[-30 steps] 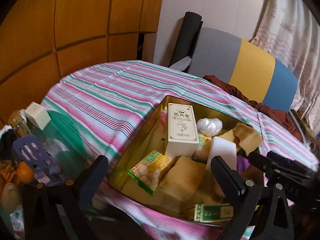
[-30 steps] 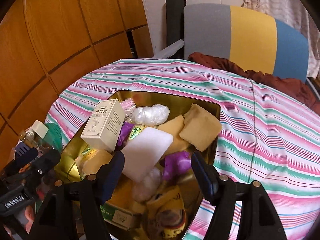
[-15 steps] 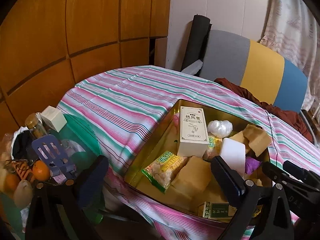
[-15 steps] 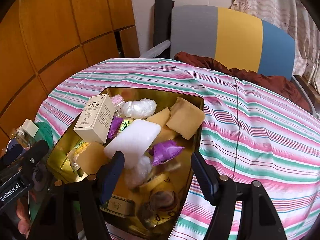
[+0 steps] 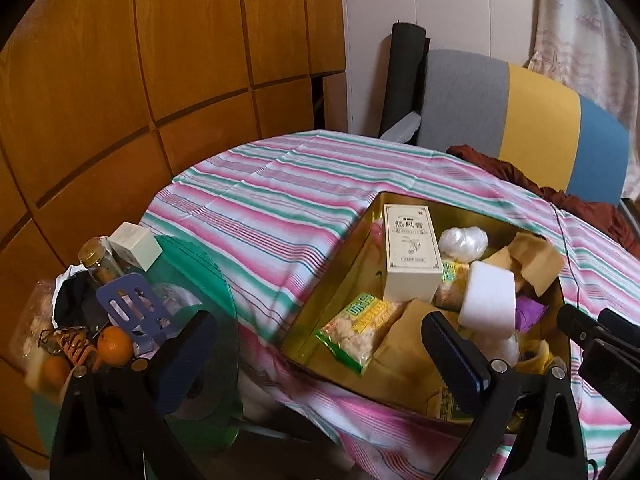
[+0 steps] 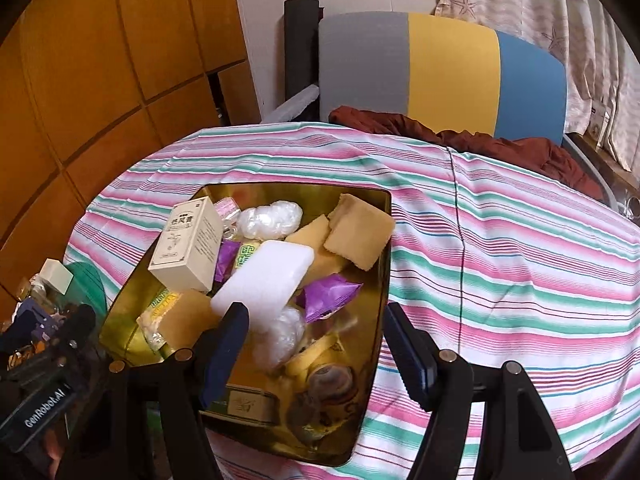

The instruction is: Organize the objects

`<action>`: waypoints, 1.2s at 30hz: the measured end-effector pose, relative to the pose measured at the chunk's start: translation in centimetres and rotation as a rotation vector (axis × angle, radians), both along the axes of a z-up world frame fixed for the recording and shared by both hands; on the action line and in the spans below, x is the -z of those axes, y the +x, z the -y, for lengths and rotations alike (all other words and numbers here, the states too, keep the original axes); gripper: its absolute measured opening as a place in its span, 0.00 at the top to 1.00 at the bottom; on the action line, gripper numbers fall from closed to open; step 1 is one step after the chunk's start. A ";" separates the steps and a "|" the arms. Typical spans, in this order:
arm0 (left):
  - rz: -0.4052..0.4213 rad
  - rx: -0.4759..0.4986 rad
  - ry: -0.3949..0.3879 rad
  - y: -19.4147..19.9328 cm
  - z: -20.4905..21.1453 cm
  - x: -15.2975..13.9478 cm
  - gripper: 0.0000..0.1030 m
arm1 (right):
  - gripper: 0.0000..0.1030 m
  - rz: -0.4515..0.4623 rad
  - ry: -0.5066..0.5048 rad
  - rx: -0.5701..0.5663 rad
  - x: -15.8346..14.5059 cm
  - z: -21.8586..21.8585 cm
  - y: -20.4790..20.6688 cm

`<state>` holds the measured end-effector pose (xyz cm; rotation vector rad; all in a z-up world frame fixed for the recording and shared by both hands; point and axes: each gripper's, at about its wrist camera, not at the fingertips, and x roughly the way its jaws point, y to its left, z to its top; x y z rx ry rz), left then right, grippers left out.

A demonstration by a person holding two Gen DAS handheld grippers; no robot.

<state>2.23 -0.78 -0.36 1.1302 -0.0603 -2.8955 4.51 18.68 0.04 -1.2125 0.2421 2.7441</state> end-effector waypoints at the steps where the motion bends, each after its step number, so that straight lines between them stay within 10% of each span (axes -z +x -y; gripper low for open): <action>1: 0.008 0.009 0.001 -0.1 -0.1 0.0 0.00 | 0.32 -0.003 0.007 0.001 -0.1 0.3 0.1; 36: 0.025 0.036 -0.039 0.4 -0.5 -0.5 0.00 | 0.32 0.023 0.050 0.031 0.2 1.8 0.8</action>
